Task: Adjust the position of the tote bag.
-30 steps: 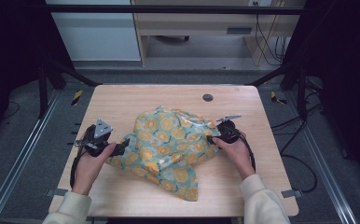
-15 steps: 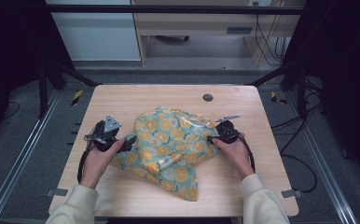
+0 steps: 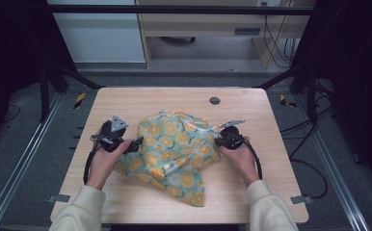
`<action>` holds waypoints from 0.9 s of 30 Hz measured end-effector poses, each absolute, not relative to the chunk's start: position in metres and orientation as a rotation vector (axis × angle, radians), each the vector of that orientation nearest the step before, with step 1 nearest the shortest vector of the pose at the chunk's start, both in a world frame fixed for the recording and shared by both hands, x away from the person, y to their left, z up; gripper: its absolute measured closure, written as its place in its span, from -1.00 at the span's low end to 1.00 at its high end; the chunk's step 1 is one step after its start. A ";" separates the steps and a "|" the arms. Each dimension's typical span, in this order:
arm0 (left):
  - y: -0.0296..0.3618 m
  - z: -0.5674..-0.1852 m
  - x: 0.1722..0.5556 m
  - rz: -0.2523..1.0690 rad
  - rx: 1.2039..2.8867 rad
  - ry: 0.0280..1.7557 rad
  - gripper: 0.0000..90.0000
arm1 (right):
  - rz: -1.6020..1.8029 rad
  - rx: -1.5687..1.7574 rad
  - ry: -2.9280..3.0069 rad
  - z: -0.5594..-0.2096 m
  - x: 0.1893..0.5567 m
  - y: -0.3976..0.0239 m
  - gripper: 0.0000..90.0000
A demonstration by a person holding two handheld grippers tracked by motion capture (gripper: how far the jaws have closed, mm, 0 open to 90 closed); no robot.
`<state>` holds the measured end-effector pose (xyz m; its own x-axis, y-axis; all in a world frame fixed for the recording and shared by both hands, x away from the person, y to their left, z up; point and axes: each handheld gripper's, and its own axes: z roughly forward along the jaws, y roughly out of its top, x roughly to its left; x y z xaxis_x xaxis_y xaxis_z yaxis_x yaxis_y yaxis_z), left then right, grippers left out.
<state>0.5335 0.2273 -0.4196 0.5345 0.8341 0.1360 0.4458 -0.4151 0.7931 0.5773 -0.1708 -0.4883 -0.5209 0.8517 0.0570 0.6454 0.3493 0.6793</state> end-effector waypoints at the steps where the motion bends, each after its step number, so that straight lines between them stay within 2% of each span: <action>1: 0.227 -0.420 0.533 0.689 2.053 1.033 -0.80 | 0.950 1.329 2.310 -0.488 0.577 -0.171 0.98; 14: 0.218 -0.431 0.569 0.617 2.073 1.038 -0.80 | 1.113 1.172 2.231 -0.453 0.567 -0.159 1.00; 24: 0.208 -0.441 0.593 0.532 2.137 1.009 -0.85 | 1.130 1.135 2.228 -0.450 0.566 -0.155 1.00; 25: 0.207 -0.442 0.594 0.527 2.145 1.005 -0.84 | 1.131 1.135 2.229 -0.450 0.566 -0.154 1.00; 27: 0.204 -0.445 0.594 0.483 2.157 1.001 -0.67 | 1.137 1.129 2.225 -0.449 0.565 -0.154 1.00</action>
